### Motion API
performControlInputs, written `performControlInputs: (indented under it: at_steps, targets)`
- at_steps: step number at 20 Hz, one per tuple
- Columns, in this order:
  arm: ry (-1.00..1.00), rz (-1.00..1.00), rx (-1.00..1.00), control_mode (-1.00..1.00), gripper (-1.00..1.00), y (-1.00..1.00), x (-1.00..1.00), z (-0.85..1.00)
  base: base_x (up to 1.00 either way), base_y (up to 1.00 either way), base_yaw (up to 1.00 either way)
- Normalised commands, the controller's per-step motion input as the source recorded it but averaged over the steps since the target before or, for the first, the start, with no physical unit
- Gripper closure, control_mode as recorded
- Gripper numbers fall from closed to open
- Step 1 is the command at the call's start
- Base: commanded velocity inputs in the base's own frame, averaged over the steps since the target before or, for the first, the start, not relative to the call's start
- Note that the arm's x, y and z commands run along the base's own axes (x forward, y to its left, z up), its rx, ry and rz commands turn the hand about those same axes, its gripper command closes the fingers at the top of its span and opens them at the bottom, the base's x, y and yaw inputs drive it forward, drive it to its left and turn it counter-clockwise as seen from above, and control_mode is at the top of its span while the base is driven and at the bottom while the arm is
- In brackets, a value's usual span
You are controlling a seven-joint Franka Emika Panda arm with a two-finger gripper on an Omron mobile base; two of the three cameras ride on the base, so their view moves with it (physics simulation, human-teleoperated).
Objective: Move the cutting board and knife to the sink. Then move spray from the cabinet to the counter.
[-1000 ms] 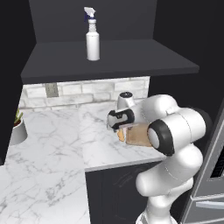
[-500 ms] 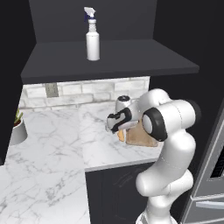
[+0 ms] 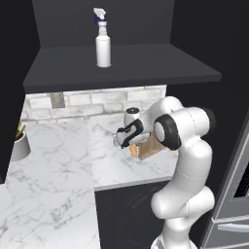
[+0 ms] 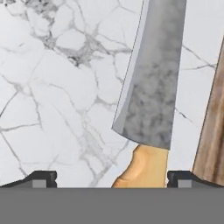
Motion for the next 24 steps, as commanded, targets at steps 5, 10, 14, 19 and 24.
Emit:
performControlInputs:
  at_steps: [5, 10, 14, 19, 24]
  targets:
    - [0.0, 0.0, 0.0, -1.0, -1.0, -0.03, 0.0, -0.19, 0.0, 0.0, 0.0]
    - [0.0, 0.01, 0.0, -1.0, -1.0, -0.02, 0.0, -0.06, 0.0, 0.0, 0.0]
    - [0.0, 0.0, 0.0, -1.0, -1.0, -0.07, -0.03, -0.24, 0.0, 0.0, 0.0]
    - [0.0, 0.0, 0.0, -1.0, 1.0, 0.0, 0.0, -0.04, 0.0, 0.0, 0.0]
    - [-0.05, 0.0, 0.0, -1.0, 1.0, 0.0, -0.14, 0.05, 0.0, 0.0, 0.0]
